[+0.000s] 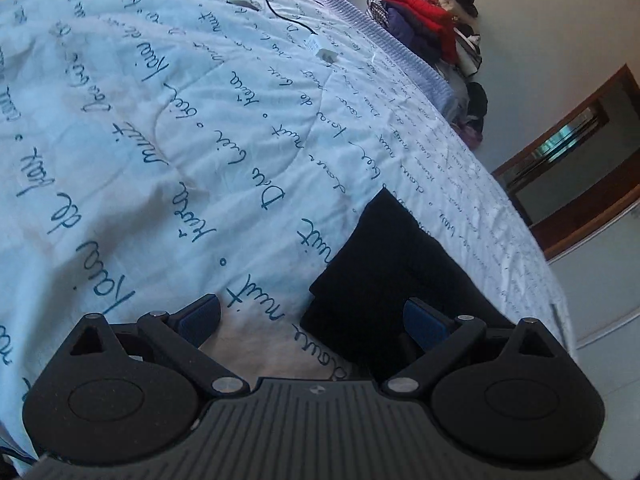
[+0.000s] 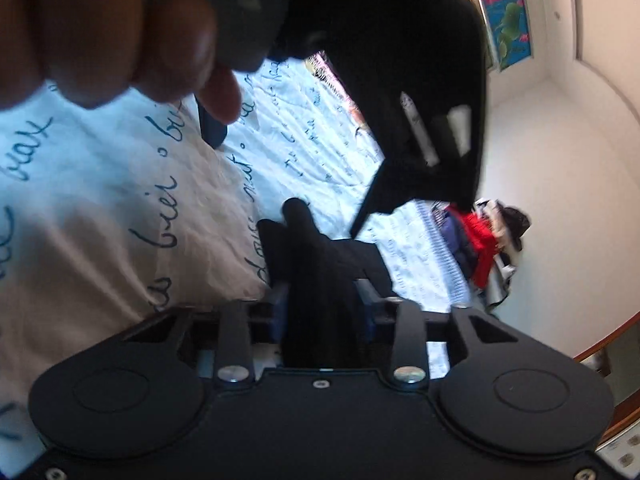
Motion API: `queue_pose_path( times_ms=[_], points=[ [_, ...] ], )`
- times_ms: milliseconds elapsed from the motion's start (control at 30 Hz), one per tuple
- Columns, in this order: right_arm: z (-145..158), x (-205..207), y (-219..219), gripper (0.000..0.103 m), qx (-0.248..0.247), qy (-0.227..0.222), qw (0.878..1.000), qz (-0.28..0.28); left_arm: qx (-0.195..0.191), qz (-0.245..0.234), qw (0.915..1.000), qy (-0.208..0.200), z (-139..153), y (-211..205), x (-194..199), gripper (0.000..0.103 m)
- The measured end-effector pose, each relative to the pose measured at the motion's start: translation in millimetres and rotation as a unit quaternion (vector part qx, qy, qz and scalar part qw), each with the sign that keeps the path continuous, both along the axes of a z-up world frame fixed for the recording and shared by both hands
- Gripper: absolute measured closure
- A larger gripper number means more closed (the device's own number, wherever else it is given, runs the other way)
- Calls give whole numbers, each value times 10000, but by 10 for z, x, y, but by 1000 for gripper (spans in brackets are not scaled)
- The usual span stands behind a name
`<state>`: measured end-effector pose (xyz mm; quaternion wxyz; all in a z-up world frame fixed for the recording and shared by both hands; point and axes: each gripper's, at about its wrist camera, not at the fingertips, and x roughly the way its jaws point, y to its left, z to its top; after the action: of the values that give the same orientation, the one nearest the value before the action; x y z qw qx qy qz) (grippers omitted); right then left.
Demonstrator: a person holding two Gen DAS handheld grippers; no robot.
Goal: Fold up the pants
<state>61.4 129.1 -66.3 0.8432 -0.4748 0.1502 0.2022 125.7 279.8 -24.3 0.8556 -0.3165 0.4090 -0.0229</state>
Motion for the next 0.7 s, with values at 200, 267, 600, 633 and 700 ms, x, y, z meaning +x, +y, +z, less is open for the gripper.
queue_pose_path(
  times_ms=[200,267,600,633,700],
  points=[
    [362,116,-288,96,1412,556,9883,-162,-1177,-282,9925,156,-100,34,202,1],
    [522,193,-443,96,1960,840,9767,-256,-1414,-468,9886,216,-167,-40,304,0],
    [557,191,-598,94,2444,1149,9622,-356,-2011,-468,9784,34,-374,-180,774,1],
    [545,186,-592,93,2375,1196,9634,-338,-2048,-555,9772,-21,-381,-183,816,2],
    [577,102,-649,92,2529,1267,9587,-298,-2112,-617,9755,-70,-405,-168,869,2]
  ],
)
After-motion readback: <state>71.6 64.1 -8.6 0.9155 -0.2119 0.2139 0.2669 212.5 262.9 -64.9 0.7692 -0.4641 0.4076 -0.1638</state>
